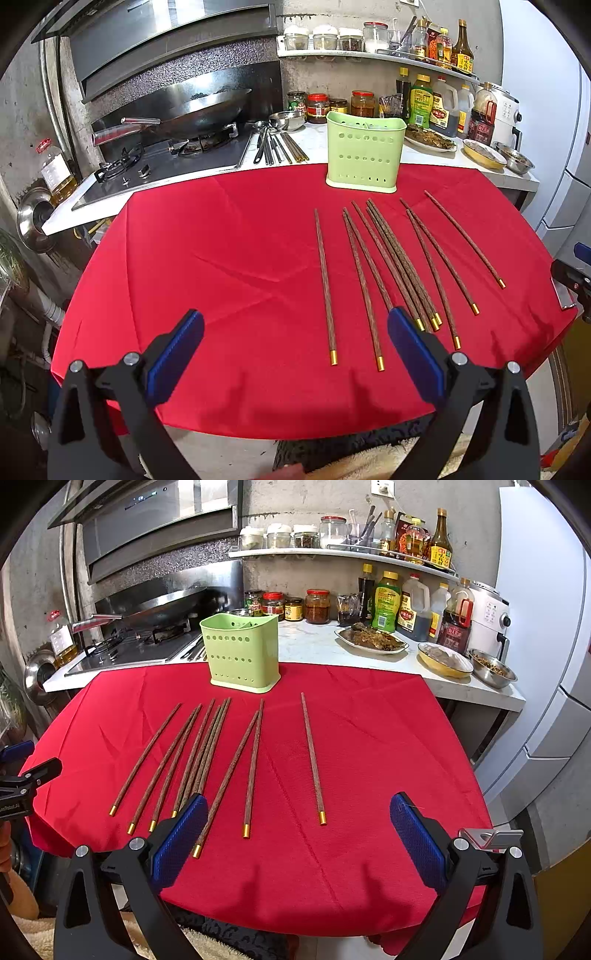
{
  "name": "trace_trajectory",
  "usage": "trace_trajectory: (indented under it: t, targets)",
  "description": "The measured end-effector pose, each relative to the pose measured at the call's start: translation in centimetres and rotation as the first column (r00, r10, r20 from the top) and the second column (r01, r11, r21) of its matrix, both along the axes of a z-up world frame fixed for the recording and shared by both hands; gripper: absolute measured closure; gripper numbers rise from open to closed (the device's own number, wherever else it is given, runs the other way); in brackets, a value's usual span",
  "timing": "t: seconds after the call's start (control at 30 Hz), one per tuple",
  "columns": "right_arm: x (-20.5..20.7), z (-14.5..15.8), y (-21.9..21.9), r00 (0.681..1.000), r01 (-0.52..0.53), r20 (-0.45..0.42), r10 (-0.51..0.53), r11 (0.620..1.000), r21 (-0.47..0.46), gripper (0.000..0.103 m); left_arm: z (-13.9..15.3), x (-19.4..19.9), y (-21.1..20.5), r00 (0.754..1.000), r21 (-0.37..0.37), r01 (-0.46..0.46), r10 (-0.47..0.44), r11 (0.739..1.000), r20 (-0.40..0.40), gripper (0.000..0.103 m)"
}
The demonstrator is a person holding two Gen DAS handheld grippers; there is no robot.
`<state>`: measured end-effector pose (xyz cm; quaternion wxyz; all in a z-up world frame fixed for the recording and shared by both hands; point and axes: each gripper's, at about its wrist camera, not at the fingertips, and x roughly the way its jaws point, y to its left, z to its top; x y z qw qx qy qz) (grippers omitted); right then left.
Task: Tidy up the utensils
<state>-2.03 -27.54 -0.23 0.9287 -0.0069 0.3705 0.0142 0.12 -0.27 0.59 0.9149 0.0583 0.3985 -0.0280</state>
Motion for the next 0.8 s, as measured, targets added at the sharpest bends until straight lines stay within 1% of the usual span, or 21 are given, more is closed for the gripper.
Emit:
trace_trajectory:
  t: [0.27,0.33,0.8]
  targets:
    - [0.01,0.00,-0.06,1.000,0.006,0.002,-0.006,1.000,-0.001,0.006,-0.06,0.01,0.00,1.000,0.001,-0.001,0.001,1.000,0.002,0.006]
    - [0.00,-0.40,-0.09,1.000,0.006,0.002,-0.006,1.000,0.002,0.006,-0.15,0.02,0.00,1.000,0.001,-0.001,0.001,1.000,0.002,0.006]
    - [-0.03,-0.21,0.02,1.000,0.005,0.003,-0.005,1.000,0.001,0.006,-0.29,0.11,0.11,1.000,0.000,-0.003,0.003,1.000,0.002,0.006]
